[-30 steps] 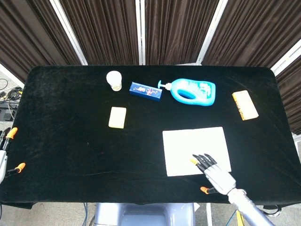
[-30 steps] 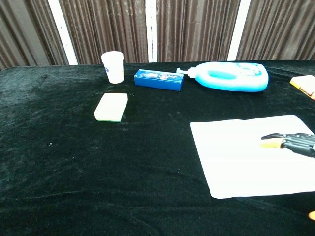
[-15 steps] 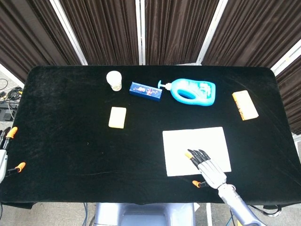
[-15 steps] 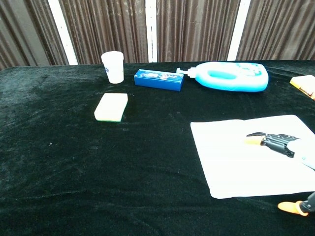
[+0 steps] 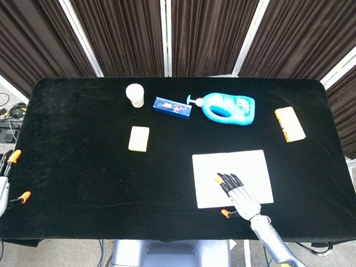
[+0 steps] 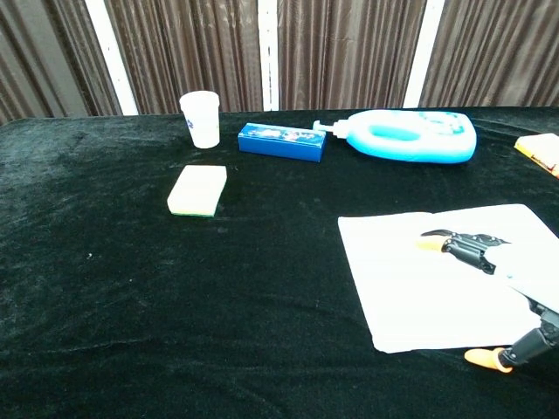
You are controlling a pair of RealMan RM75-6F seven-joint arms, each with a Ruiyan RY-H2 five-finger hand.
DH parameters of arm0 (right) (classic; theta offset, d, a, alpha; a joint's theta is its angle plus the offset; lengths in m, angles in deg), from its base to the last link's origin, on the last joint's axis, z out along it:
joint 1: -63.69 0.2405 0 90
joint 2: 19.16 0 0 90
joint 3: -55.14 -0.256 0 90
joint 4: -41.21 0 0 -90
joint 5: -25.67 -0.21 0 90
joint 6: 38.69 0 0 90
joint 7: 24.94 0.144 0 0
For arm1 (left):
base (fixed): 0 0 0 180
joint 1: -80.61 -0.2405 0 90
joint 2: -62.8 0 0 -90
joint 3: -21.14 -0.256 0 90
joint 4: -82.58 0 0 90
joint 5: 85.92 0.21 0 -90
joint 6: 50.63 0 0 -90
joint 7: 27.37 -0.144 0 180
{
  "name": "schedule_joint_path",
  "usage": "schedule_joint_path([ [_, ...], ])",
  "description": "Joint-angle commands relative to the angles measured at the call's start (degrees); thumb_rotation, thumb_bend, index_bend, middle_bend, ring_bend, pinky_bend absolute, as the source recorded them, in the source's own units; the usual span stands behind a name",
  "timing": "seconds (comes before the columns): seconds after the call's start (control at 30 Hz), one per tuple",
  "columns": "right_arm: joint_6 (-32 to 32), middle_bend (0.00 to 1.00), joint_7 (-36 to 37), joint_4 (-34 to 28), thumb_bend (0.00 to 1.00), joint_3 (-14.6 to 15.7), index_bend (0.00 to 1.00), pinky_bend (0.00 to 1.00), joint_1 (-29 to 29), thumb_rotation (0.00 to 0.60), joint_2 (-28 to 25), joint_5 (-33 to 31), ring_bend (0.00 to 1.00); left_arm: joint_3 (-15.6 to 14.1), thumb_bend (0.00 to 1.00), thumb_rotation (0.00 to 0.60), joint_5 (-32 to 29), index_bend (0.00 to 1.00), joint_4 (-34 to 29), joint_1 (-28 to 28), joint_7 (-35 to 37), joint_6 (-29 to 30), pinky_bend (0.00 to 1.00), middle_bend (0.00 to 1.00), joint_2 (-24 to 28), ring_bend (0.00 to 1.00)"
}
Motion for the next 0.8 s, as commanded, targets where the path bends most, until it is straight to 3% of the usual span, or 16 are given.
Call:
schedule_joint_path([
  [0.03, -0.27, 0.0, -1.09, 0.44, 0.08, -0.23, 0.0, 0.0, 0.06, 0.6, 0.74, -0.81, 0.0, -0.04, 0.14, 0.6, 0.07, 0.0, 0.0, 0.0, 0.03, 0.01, 0.0, 0.0, -0.01, 0.0],
  [0.8, -1.85, 0.0, -5.06, 4.2, 0.08, -1.43, 0.0, 0.0, 0.62, 0.6, 6.21, -5.33, 0.0, 0.15, 0.14, 0.6, 0.37, 0.0, -0.24, -0.14, 1.82, 0.32, 0.0, 0.0, 0.28, 0.0],
])
